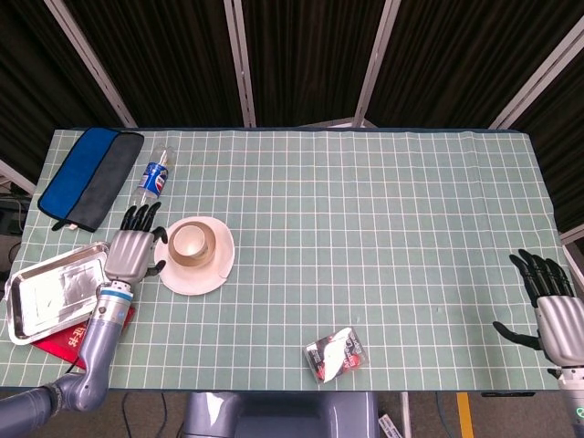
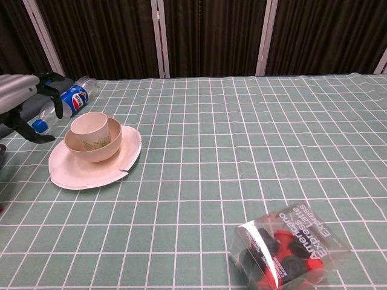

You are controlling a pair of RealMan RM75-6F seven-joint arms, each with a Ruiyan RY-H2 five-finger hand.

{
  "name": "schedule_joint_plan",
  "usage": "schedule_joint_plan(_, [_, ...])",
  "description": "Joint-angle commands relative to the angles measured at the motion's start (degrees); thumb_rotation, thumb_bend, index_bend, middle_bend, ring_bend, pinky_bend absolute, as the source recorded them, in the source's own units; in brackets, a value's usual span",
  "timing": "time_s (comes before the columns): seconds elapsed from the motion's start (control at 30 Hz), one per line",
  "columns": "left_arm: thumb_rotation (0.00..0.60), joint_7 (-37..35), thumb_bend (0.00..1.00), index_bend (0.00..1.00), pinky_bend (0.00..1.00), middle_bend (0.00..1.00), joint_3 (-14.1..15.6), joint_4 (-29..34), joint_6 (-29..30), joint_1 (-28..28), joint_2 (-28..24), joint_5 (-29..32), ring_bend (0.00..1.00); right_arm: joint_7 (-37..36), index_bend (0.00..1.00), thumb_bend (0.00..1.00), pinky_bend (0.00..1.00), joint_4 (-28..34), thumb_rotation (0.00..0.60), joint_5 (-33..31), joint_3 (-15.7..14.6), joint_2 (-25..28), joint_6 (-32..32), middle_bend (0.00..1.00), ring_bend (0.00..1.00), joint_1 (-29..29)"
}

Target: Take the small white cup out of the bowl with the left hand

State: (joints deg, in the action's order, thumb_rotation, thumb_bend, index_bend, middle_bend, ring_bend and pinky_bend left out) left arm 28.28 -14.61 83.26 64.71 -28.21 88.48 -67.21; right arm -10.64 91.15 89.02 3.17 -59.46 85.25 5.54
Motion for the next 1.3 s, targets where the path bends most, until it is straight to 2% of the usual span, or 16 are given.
schedule_joint_plan(0.03, [0.600, 0.30, 0.28, 0.49, 0.00, 0.00, 0.19, -0.76, -0.56, -1.01, 0.88, 0.42, 0.00, -0.21, 0.04, 0.03, 0.00, -0.07, 0.600, -0.13, 0.06, 0.06, -0.11, 0.00, 0.00, 0.04])
schedule_joint_plan(0.43, [0.600, 1.83, 0.36, 0.52, 0.00, 0.00, 0.52, -4.29, -2.54, -4.47, 3.98, 3.19, 0.00, -0.78, 0.04, 0.03, 0.00, -0.01, 0.600, -0.08, 0.07, 0.29, -0.08, 0.00, 0.00, 0.01])
schedule_joint_plan(0.73, [0.600, 3.78, 0.52, 0.54, 0.00, 0.00, 1.31, -5.16, -3.19, -5.83, 5.36, 5.87, 0.00, -1.50, 0.04, 0.03, 0.00, -0.08, 0.600, -0.05, 0.13, 0.50, 0.13, 0.00, 0.00, -0.07])
schedule_joint_plan(0.9, [0.600, 1.86, 0.53, 0.55, 0.00, 0.00, 1.62, -2.65, -0.45, -5.32, 4.19, 3.31, 0.00, -1.74, 0.04, 0.03, 0.00, -0.18, 0.600, -0.01, 0.18, 0.55, 0.19, 0.00, 0.00, -0.06])
schedule_joint_plan(1.3, [0.600, -1.43, 0.54, 0.59, 0.00, 0.00, 3.37, 10.95, 8.25, -3.62, -2.28, -9.00, 0.00, -1.03, 0.04, 0.03, 0.00, 0.19, 0.600, 0.40, 0.04, 0.39, 0.56, 0.00, 0.00, -0.19])
